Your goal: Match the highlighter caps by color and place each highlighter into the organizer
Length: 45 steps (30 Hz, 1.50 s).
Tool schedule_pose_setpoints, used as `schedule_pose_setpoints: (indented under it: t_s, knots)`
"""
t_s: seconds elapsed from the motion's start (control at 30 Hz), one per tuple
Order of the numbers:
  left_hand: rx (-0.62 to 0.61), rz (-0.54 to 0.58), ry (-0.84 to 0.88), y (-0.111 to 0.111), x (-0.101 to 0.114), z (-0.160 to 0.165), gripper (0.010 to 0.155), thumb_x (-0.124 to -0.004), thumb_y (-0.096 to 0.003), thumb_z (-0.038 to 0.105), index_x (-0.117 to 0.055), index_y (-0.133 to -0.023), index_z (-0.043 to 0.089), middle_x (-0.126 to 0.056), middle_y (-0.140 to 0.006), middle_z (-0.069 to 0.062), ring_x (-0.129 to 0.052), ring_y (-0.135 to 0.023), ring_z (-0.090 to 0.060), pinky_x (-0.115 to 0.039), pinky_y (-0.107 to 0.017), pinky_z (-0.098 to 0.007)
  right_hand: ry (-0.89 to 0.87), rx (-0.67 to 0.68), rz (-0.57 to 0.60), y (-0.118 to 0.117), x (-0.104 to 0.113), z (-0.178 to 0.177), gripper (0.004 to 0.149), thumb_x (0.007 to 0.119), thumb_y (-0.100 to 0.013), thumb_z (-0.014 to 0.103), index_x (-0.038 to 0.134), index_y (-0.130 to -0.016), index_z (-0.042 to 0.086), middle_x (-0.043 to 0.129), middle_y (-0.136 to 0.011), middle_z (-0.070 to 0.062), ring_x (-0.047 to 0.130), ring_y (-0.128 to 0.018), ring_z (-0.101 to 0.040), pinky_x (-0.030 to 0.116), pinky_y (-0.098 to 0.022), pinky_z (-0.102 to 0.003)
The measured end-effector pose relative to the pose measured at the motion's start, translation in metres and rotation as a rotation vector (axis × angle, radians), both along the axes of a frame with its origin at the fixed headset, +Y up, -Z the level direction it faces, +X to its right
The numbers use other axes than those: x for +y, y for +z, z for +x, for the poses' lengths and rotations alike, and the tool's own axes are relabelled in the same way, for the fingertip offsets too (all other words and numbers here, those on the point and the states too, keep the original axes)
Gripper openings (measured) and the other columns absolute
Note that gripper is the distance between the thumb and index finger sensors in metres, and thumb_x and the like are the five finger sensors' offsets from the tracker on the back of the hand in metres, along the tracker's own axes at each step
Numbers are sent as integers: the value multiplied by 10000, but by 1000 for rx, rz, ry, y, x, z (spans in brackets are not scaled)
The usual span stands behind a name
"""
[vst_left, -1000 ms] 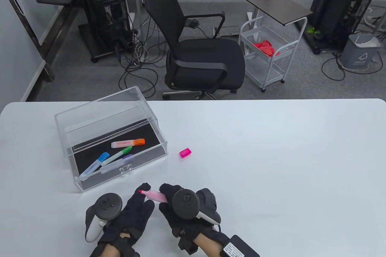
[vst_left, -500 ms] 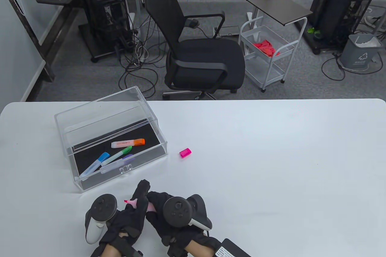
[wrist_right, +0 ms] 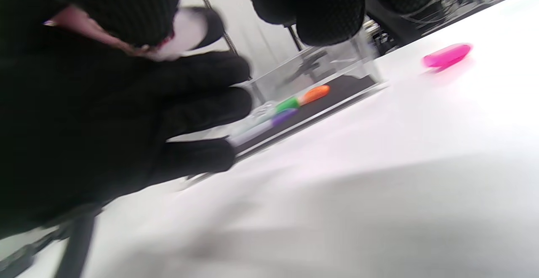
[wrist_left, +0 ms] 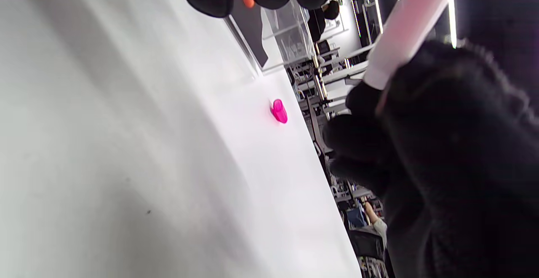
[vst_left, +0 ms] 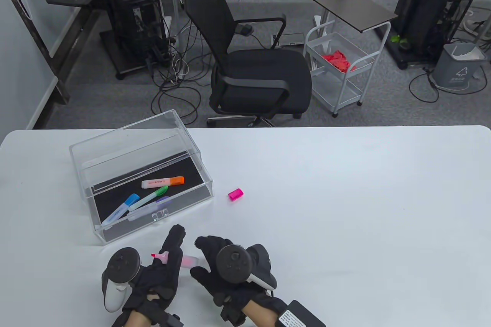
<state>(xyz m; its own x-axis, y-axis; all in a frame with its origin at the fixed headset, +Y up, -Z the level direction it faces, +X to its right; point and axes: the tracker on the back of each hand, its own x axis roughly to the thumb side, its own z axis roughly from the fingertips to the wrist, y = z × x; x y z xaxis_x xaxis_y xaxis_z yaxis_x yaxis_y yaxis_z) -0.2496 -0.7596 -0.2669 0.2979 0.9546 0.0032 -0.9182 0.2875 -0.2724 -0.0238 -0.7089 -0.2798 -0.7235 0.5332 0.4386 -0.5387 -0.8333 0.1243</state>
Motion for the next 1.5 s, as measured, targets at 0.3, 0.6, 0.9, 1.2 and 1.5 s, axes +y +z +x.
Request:
schedule_pose_setpoints:
  t_s: [0.3,0.6,0.9,1.2,1.5]
  knots:
    - [130,-10,-182,0,7,-8,784,-622,-463,652,-505,-1101,212,-613,-1106,-106,-823,-1010,-438,-747,-697,-603,193,-128,62,-41,15,42,725,854,-391,425,483,-984,237,526,-1063,-123,679,-923,-385,539,-673,-655]
    - [210,36,-492,-2,14,-15,625,-700,-452,591,-644,-975,254,-814,-873,-10,-1047,-618,-237,-954,-448,-402,398,-211,9,-89,14,62,751,862,-394,420,454,-1009,280,411,-1118,-75,553,-1007,-374,466,-703,-662]
    - [226,87,-787,-4,20,-12,543,-714,-447,608,-703,-895,301,-874,-712,72,-1017,-369,-138,-911,-273,-315,526,-228,-81,-133,-2,59,755,864,-394,420,445,-1014,320,354,-1136,-26,491,-1038,-360,422,-717,-665]
    - [213,102,-924,-3,24,-2,529,-716,-451,607,-707,-892,314,-874,-704,82,-1008,-367,-132,-905,-275,-310,579,-224,-176,-178,-25,42,754,864,-396,411,433,-1011,344,349,-1138,2,472,-1046,-353,399,-721,-669]
    - [212,81,-990,-3,23,-5,525,-715,-452,606,-705,-891,320,-871,-708,86,-1006,-377,-132,-905,-282,-310,602,-214,-270,-206,-53,27,739,853,-406,402,425,-1007,366,349,-1137,12,455,-1046,-356,392,-722,-667]
